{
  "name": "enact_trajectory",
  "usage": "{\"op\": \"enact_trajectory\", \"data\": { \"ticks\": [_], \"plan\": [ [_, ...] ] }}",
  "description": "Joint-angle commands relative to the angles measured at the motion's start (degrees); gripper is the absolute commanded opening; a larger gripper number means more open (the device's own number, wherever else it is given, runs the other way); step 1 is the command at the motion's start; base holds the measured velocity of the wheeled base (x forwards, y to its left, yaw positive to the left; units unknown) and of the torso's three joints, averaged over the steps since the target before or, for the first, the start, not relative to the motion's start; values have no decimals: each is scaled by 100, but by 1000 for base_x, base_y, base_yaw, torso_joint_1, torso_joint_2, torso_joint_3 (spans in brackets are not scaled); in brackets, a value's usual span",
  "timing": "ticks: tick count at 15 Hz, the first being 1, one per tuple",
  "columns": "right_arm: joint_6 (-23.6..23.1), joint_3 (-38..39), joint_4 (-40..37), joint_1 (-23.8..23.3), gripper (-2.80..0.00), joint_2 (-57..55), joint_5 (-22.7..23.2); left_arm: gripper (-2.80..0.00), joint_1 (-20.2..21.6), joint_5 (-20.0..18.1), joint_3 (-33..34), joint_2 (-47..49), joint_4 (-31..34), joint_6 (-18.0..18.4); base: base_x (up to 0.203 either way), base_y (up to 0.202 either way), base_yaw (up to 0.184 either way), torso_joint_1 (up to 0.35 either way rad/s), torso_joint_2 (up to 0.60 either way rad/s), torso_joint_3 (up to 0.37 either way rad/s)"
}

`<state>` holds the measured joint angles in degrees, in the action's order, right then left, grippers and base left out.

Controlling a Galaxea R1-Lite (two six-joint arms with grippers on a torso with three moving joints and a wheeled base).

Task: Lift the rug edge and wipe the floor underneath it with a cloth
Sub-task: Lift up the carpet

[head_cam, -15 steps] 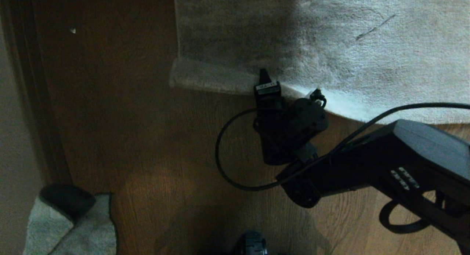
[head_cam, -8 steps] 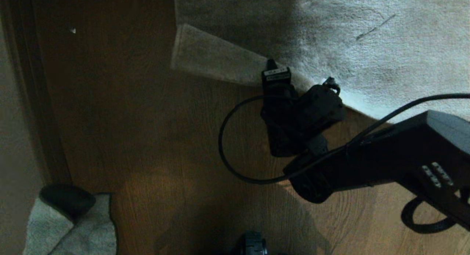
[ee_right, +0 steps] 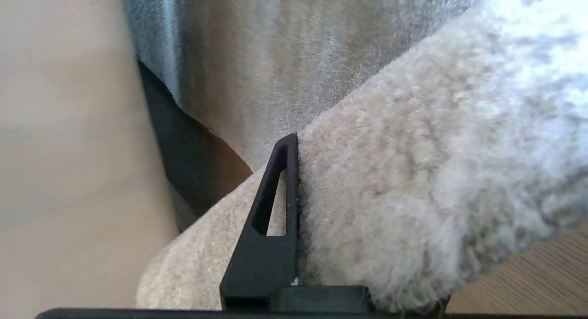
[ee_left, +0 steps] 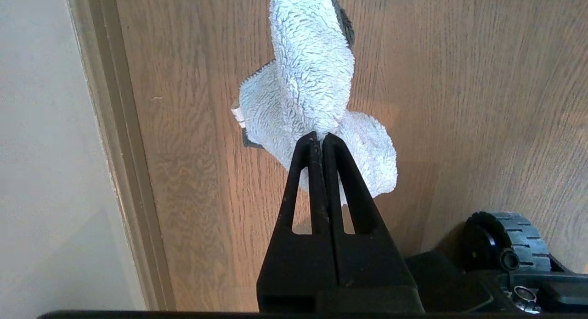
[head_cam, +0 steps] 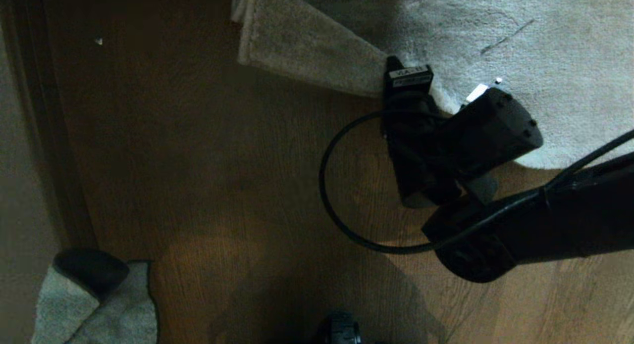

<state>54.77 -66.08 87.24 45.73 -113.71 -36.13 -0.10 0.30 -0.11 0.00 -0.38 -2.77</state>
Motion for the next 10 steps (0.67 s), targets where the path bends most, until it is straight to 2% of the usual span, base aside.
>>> {"op": "enact_trajectory", "data": {
  "ticks": [1, 5, 10],
  "plan": [
    [-2, 437, 268, -40, -280, 457, -41, -280, 1, 5, -7, 0, -6, -4, 0, 0, 0, 0, 0, 0],
    [-241, 619, 268, -186, -280, 657, -43, -280, 1, 5, 2, 0, 0, -4, 0, 0, 0, 0, 0, 0],
    [-327, 619, 268, -681, -280, 779, -43, -280, 1, 5, -5, 0, 2, -4, 0, 0, 0, 0, 0, 0]
  ]
}}
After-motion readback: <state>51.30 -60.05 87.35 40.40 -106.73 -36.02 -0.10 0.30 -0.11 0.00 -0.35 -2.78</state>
